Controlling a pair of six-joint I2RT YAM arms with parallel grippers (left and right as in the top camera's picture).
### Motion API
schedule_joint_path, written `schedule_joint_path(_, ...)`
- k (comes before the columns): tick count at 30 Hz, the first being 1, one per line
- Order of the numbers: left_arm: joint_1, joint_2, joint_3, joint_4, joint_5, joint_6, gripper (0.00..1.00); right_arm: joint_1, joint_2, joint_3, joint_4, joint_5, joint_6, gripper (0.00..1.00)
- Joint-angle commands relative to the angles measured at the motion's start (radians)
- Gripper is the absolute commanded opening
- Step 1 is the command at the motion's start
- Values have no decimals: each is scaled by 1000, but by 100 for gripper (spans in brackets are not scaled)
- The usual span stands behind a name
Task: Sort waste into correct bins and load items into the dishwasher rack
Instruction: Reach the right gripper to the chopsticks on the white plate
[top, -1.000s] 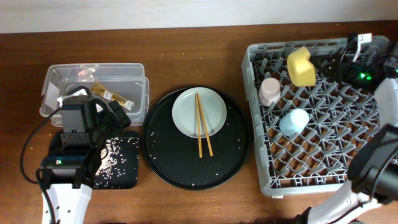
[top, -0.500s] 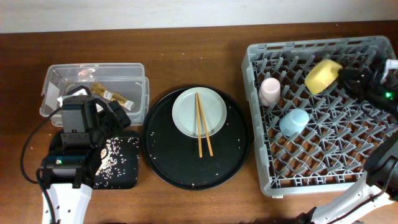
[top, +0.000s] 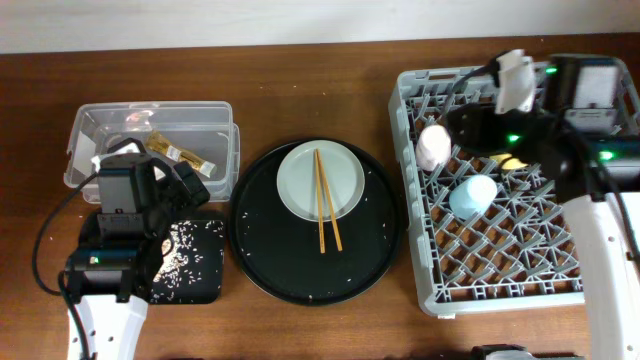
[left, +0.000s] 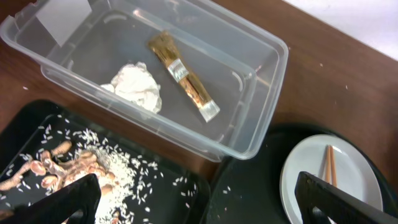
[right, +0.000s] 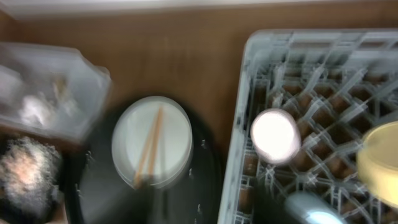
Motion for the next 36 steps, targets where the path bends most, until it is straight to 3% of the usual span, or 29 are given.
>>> schedule_joint_path(1, 1, -5, 7, 2, -8, 13, 99, 337, 100, -3, -27, 153, 137, 98)
schedule_joint_path(3, 1, -5, 7, 2, -8, 13, 99, 467, 228, -3, -26, 158, 174, 99)
schedule_joint_path(5, 1, -5, 7, 2, -8, 13, 99, 529, 393, -3, 14, 161, 174, 69)
schedule_joint_path(7, 1, -5, 7, 2, -8, 13, 99, 537, 529, -3, 69, 161, 174, 50)
schedule_joint_path(10, 1, -5, 7, 2, -8, 13, 99, 537, 617, -3, 106, 154, 174, 45)
schedule_joint_path(12, 1, -5, 7, 2, -8, 13, 99, 538, 632, -5, 107, 157, 174, 32)
schedule_joint_path(23, 1, -5, 7, 2, -8, 13, 99, 536, 722, -5, 227, 231, 174, 33)
schedule_joint_path(36, 1, -5, 7, 2, -8, 13, 99, 528, 674, 63, 183, 286, 171, 38)
